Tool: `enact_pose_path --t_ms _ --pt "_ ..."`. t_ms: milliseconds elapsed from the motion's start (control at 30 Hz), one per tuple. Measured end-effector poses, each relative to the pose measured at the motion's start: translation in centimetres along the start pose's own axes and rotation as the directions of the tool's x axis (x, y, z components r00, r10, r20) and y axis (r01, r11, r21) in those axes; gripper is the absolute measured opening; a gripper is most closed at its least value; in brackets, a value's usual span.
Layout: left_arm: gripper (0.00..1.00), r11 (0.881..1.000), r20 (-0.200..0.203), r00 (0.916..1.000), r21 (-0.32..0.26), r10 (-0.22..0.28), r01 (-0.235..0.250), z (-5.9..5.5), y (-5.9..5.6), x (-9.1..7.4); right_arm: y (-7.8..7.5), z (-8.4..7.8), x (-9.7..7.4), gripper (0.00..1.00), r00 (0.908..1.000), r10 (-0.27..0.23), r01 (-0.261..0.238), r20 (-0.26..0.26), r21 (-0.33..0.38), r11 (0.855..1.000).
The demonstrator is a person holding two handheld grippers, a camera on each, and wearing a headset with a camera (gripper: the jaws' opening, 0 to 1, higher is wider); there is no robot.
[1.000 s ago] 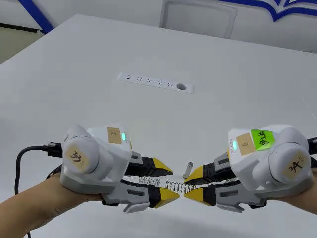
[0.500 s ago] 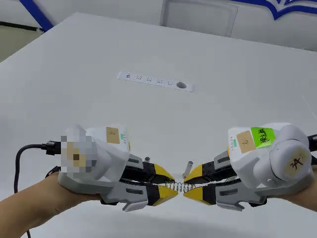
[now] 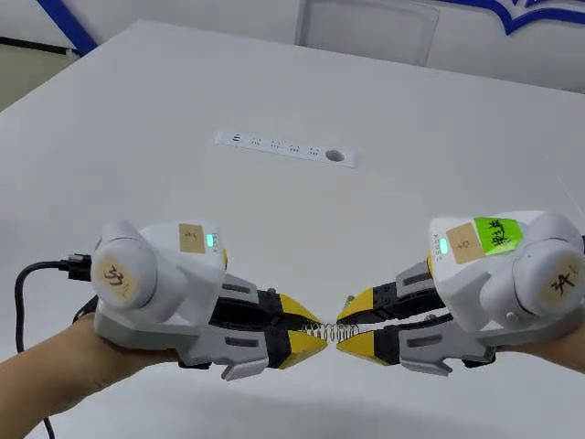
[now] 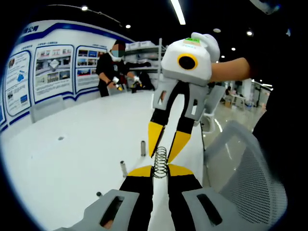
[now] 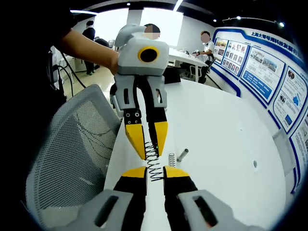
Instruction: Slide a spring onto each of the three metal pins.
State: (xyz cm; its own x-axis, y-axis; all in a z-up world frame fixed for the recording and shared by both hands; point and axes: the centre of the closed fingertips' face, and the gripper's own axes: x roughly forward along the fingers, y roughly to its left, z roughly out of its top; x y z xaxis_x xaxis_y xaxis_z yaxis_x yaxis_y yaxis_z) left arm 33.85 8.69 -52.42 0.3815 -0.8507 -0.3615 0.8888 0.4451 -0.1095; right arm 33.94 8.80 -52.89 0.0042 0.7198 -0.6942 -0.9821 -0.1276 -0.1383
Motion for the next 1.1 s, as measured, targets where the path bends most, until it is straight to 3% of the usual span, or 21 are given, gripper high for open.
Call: enact_pose_path --t_ms 300,567,1100 --pt "0.09 0.999 0.019 0.9996 0.031 -0.020 0.020 0.6 -0.4 -0.3 0.2 -1.2 -0.1 0.14 0.9998 0.014 -0.013 -0.016 0.037 0.999" --pt "0.09 0.998 0.020 0.9993 0.047 -0.032 0.031 0.6 -0.6 -0.5 0.3 0.0 -0.9 0.12 0.9960 0.042 -0.049 0.078 0.091 0.995" --pt "0.09 0.996 0.012 0.9992 0.083 -0.039 0.038 0.6 -0.9 -0.7 0.6 1.5 -1.3 0.12 0.9847 0.083 -0.106 0.153 0.145 0.984"
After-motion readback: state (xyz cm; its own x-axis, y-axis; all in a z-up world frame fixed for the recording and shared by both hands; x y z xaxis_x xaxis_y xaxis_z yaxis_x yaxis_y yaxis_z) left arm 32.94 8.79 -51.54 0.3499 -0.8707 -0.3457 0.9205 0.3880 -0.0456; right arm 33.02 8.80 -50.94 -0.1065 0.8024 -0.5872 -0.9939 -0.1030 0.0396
